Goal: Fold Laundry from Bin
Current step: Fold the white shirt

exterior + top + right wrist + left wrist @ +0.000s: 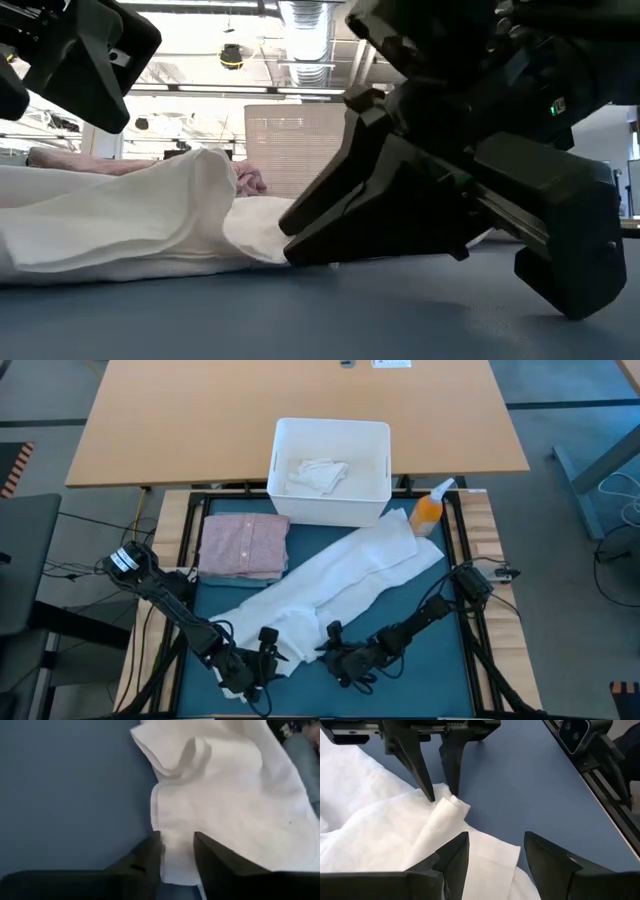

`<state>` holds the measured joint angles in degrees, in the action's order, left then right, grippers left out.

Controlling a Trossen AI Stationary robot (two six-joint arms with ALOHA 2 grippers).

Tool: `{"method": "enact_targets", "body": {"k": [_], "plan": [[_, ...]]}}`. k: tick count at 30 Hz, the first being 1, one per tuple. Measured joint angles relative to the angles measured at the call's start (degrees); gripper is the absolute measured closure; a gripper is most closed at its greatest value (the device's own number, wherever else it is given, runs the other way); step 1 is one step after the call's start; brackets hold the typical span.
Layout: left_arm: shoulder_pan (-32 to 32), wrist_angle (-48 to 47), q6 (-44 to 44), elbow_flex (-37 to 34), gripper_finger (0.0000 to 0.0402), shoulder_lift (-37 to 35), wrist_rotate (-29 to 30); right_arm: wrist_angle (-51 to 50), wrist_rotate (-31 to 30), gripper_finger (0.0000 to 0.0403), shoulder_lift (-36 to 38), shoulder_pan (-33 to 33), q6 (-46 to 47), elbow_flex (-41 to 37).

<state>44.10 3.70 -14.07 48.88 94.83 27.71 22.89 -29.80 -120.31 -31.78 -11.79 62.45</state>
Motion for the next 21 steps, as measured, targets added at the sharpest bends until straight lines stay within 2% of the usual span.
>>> {"method": "enact_targets", "body": {"k": [8, 11, 14, 18, 21], "plan": [[0.0, 0.1, 0.0, 0.0, 0.0221, 0.0, 0.0, -1.5, 0.1, 0.0386, 0.1, 0.8, 2.5, 0.0], [0.0, 0.1, -0.5, 0.0, 0.0221, 0.0, 0.0, -2.0, 0.2, 0.0381, 0.9, 0.5, 4.2, 0.0], [0.2, 2.0, -1.4, 0.0, 0.0221, 0.6, -0.6, -3.2, 4.2, 0.0371, 3.5, 0.4, 8.7, 0.1], [0.7, 5.0, 2.8, 0.6, 0.0221, 4.4, -1.3, -6.9, 5.5, 0.0386, 6.0, 0.4, 12.9, 0.4], [0.4, 3.4, 4.4, 1.7, 0.0221, 6.9, -1.9, -8.3, 5.7, 0.0389, 6.0, 0.7, 13.2, 0.1]]}}
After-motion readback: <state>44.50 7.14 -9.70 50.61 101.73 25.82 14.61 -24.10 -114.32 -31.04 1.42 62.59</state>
